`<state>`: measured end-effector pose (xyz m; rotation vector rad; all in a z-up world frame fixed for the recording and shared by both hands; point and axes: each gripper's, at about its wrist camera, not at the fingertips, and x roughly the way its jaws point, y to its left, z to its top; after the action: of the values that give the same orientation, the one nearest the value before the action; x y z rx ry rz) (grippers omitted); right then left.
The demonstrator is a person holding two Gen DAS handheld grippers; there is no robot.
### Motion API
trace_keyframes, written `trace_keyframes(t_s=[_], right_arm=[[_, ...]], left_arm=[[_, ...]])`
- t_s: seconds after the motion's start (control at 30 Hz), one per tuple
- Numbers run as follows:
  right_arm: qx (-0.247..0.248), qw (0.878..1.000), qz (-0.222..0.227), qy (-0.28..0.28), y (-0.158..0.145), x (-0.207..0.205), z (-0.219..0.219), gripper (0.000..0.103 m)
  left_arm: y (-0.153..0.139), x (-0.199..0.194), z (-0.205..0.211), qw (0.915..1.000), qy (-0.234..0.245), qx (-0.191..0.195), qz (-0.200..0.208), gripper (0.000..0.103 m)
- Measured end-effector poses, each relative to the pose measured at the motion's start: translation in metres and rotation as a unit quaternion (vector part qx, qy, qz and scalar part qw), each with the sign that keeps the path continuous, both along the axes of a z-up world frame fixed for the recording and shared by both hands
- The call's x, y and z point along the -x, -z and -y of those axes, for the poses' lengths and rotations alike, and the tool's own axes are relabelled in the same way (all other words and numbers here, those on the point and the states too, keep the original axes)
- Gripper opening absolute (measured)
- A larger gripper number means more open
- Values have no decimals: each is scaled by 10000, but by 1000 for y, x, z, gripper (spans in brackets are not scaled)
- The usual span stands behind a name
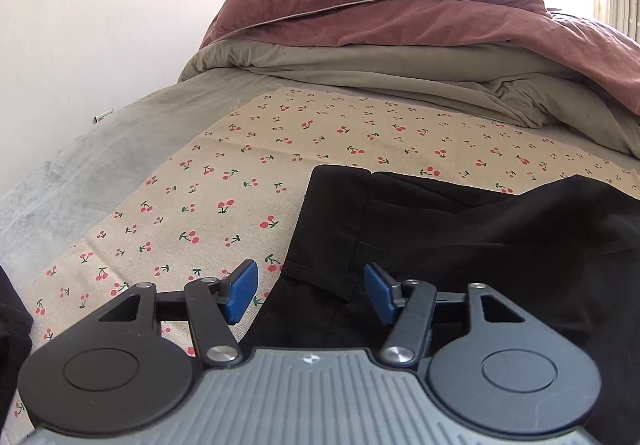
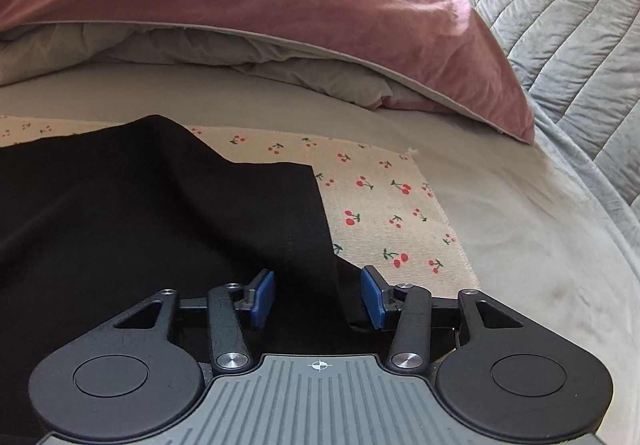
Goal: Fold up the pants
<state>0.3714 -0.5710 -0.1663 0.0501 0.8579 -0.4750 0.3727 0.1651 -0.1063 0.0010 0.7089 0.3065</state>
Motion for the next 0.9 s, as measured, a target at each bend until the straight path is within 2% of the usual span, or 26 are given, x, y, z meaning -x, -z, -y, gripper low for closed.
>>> trace_keyframes(t_s=[0.03,0.1,0.2,0.3,0.33,0.4,0.43,0.47,0.5,0.6,0.63,0.7,0.8,0.87,0.9], right_arm=[[-91,9999,-65,-28,-3,-2,0,7],[223,9996,-186,-37,-13,-3,-3,6],[430,9968,335,578,-49,6,8,5],[681,9894,439,1203,-61,5,15,5],[781,9877,337,1313,-55,0,14,6],[1129,9851,-6,1297,-36,-10,7,15],[1435,9813,-452,1201,-20,-17,1,22],[1646,9757,-749,1237,-9,-20,-2,26],[1722,9723,-861,1322,-2,-19,-3,27],[1322,9741,-378,1798,-13,3,7,29],[1205,9720,-182,2008,-22,15,11,32],[998,9717,-41,2140,-38,34,10,34],[402,9820,162,1839,-59,71,-13,38],[-140,9881,363,1486,-71,103,-46,49],[-281,9896,454,1336,-76,117,-63,51]], left_arm=[[1,0,1,10000,22,20,-15,64],[2,0,2,10000,69,-9,-34,65],[5,0,5,9999,71,-44,-67,65],[9,-1,10,9998,79,-54,-175,66],[11,-1,11,9997,69,-106,-213,68],[11,0,13,9996,68,-165,-211,70],[10,0,13,9996,80,-173,-201,72],[9,0,13,9996,74,-173,-196,73],[9,1,13,9997,61,-158,-196,75],[11,-1,11,9995,78,-113,-275,75],[10,-2,11,9995,83,-116,-293,76],[7,-2,8,9995,-4,-73,-306,76],[-3,1,1,9991,-187,276,-261,77],[-9,4,1,9979,-288,493,-309,78],[-12,7,4,9975,-280,572,-302,78]])
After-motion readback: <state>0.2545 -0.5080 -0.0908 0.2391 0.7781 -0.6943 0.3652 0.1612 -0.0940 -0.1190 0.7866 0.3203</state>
